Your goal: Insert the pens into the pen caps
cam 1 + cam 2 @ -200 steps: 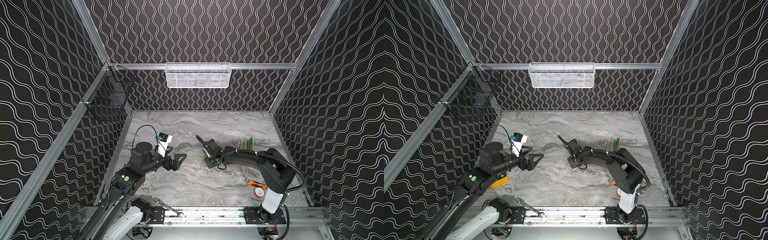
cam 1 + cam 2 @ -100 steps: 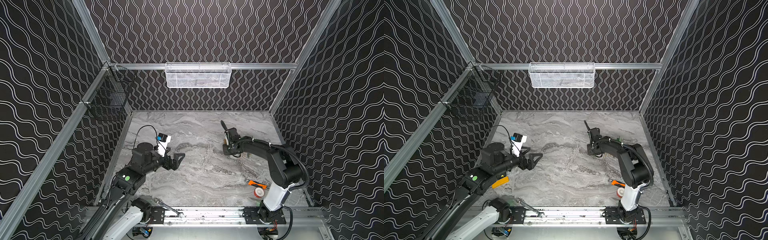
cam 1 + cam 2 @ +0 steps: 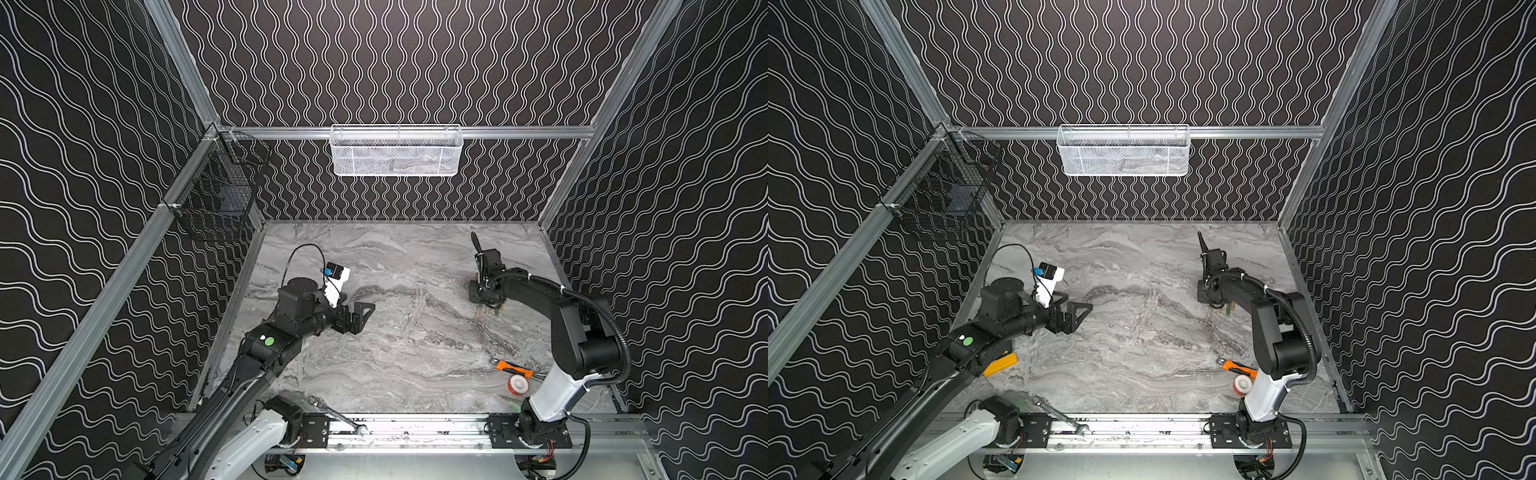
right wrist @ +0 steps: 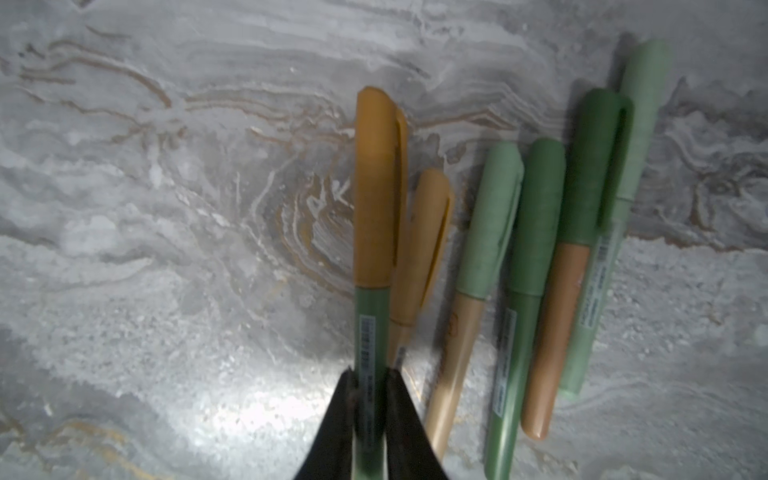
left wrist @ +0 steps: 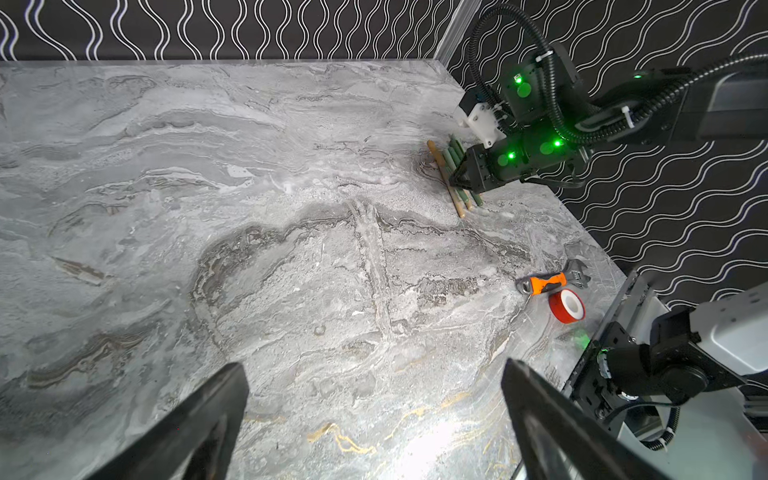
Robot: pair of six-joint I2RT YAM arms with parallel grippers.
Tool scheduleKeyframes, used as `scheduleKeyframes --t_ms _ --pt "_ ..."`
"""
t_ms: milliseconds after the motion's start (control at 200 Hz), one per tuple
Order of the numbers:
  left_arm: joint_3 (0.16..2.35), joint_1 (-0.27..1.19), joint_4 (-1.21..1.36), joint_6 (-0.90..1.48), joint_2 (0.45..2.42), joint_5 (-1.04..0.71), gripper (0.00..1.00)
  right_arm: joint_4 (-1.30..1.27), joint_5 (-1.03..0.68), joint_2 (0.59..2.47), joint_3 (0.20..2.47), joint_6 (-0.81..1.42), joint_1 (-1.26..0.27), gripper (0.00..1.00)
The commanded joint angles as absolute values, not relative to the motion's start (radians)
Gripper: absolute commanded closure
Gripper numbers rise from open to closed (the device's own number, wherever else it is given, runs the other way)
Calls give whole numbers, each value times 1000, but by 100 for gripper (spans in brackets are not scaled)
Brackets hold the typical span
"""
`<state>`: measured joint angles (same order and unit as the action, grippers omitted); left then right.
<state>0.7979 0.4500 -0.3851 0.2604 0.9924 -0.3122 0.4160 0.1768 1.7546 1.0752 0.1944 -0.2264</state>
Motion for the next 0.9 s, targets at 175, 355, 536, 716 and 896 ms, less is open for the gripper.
scheduleKeyframes --t_ms 175,355,536,716,896 --pt "812 447 -314 283 1031 -331 1 403 114 1708 1065 188 -221 77" --pt "814 448 -348 282 1037 -259 2 404 122 1675 1067 170 -220 67" --pt "780 448 -359 235 1063 48 2 323 84 1621 1055 99 -211 33" --pt "699 443 -173 158 1119 439 1 234 120 1584 1058 64 -210 13" --pt "596 397 175 0 1231 605 1 28 203 1565 958 29 -207 0"
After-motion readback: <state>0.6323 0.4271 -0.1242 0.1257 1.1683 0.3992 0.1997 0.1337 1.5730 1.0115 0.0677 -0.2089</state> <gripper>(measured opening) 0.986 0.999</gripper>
